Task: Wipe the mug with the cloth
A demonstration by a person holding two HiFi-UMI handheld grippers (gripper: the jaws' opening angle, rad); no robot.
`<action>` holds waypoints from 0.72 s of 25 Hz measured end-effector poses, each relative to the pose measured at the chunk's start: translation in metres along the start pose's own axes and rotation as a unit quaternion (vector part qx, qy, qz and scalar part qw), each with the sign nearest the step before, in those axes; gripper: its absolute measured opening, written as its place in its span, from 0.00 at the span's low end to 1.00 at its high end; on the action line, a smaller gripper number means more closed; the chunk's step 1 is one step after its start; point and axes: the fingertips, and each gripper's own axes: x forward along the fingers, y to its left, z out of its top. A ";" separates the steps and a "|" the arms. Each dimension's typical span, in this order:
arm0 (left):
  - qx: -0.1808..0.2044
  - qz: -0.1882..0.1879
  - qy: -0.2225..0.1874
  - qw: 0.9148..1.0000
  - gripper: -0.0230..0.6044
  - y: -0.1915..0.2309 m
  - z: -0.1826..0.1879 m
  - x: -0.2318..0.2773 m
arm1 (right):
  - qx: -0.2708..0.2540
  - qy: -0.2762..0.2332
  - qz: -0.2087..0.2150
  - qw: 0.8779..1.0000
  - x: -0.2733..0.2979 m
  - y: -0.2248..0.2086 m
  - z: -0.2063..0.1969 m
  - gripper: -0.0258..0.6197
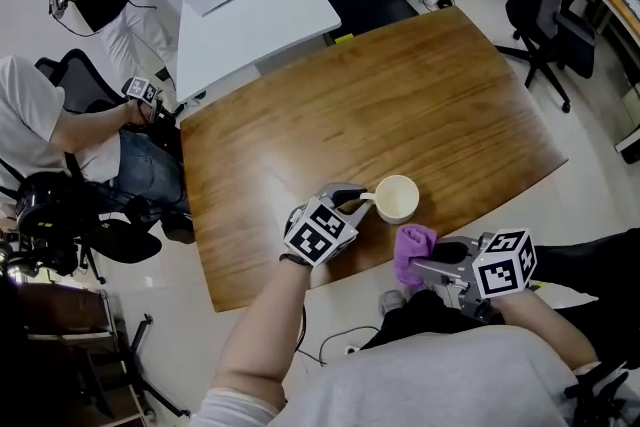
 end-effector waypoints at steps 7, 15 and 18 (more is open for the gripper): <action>-0.069 0.059 0.025 0.996 0.11 -0.016 -0.015 -0.018 | -0.007 0.019 0.017 1.000 0.023 0.002 -0.009 0.23; -0.099 0.042 0.033 0.994 0.12 -0.051 -0.025 -0.026 | -0.018 0.034 0.020 0.999 0.052 -0.002 -0.013 0.23; -0.099 0.041 0.040 0.993 0.12 -0.054 -0.027 -0.033 | -0.020 0.037 0.015 0.999 0.056 -0.007 -0.018 0.23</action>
